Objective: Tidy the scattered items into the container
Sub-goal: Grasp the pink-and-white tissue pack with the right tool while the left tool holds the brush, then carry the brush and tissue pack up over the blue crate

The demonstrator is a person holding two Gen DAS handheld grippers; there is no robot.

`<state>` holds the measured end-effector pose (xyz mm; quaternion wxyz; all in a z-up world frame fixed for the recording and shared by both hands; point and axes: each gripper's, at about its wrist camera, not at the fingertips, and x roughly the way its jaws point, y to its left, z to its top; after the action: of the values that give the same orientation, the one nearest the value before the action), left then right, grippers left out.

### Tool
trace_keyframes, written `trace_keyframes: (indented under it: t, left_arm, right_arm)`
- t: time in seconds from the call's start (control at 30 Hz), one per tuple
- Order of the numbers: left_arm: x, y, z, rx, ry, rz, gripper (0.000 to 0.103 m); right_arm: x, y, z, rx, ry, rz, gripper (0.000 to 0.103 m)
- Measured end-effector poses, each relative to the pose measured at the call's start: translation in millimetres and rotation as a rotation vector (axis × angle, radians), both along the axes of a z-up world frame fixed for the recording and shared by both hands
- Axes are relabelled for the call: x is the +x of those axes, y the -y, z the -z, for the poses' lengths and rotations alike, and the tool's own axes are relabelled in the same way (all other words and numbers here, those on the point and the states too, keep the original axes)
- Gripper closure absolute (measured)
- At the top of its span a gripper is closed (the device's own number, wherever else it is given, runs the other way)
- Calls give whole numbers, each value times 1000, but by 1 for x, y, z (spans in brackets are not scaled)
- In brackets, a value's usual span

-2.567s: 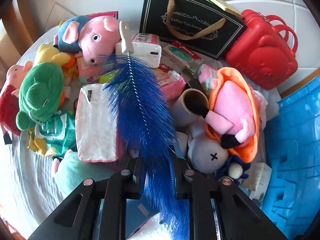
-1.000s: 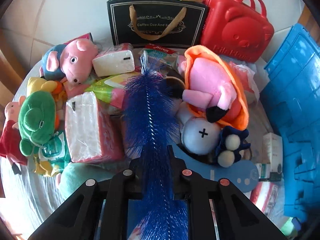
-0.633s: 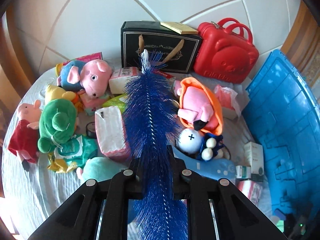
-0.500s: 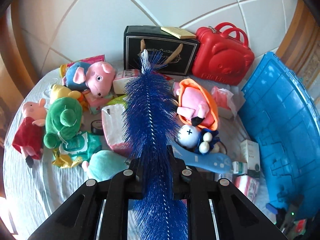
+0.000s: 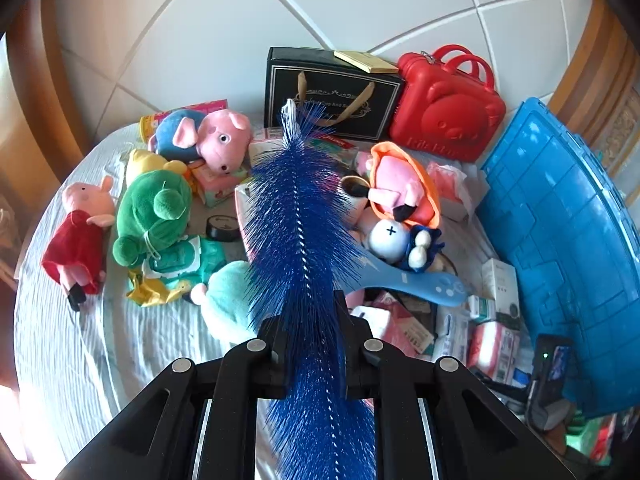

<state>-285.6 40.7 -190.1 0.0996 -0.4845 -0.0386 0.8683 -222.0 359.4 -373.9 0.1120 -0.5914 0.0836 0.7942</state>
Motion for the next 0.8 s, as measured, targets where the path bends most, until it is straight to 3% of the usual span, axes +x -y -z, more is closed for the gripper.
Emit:
trace_keyframes:
  t: [0.2, 0.37, 0.8]
  left_arm:
    - [4, -3, -2, 13, -5, -1, 88]
    - [7, -5, -5, 29, -11, -8, 88]
    - [20, -3, -18, 83, -33, -36, 88]
  right_arm:
    - [7, 4, -7, 28, -6, -51, 8]
    - [14, 9, -23, 54, -25, -96, 9]
    - [27, 26, -107, 68, -149, -194, 9]
